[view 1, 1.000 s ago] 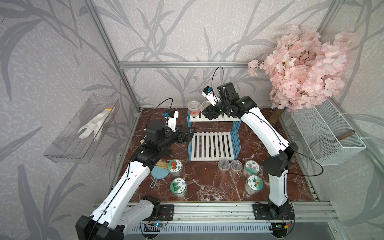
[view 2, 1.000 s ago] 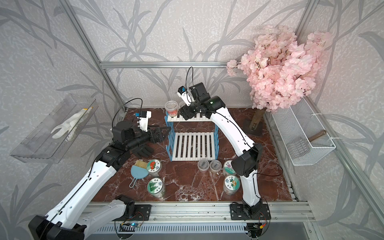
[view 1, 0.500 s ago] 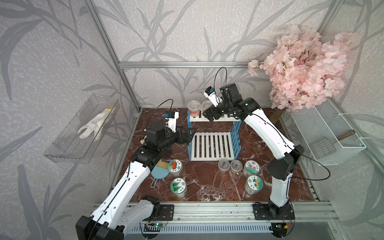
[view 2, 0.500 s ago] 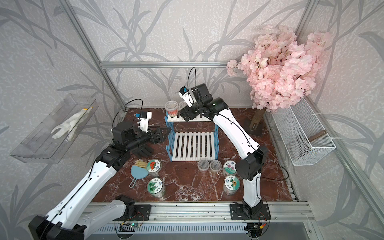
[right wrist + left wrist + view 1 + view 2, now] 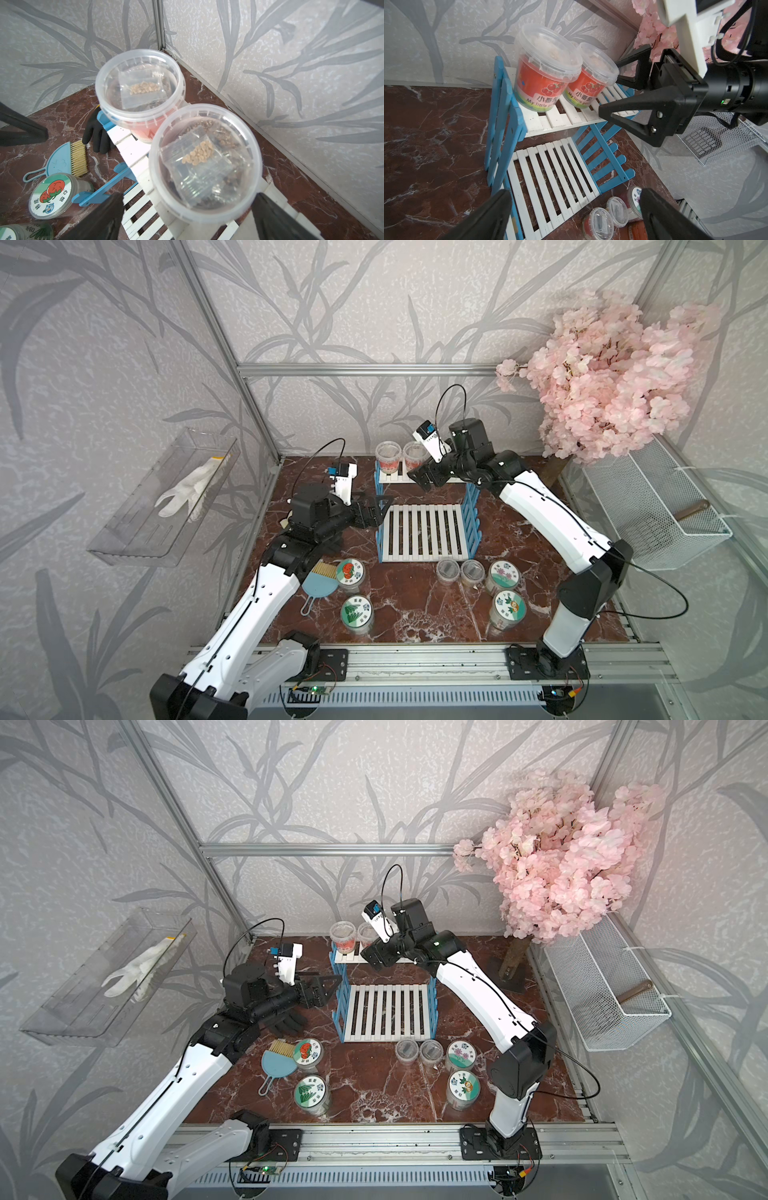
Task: Place the seed container on the shelf
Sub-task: Place the seed jar on the shelf, then pick up the seed jar at the center of the board.
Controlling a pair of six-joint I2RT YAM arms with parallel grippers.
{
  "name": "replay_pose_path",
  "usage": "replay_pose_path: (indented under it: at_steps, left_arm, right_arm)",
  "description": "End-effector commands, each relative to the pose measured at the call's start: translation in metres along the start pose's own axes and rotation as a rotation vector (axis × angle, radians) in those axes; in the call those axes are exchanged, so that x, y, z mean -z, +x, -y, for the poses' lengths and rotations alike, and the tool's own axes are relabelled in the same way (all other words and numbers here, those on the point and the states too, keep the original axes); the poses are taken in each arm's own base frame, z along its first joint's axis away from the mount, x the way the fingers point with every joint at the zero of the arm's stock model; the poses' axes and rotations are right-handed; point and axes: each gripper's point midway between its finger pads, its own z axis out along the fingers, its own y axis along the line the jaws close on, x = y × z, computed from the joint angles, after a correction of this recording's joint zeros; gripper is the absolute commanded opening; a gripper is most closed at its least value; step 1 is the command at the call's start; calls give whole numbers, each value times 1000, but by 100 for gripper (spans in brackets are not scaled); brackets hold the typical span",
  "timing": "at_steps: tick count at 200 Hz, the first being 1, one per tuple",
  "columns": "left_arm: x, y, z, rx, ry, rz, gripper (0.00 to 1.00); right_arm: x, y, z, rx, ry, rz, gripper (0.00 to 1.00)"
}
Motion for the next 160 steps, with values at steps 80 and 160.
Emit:
replay_pose_path:
  at_steps: [80, 160]
  left_arm:
    - [3, 2, -1, -7, -4, 0, 100]
    - [10, 13, 2, -41, 3, -45, 100]
  right_arm:
    - [36, -22, 12, -109, -79, 171, 84]
    - [56, -10, 9, -131, -50, 192, 90]
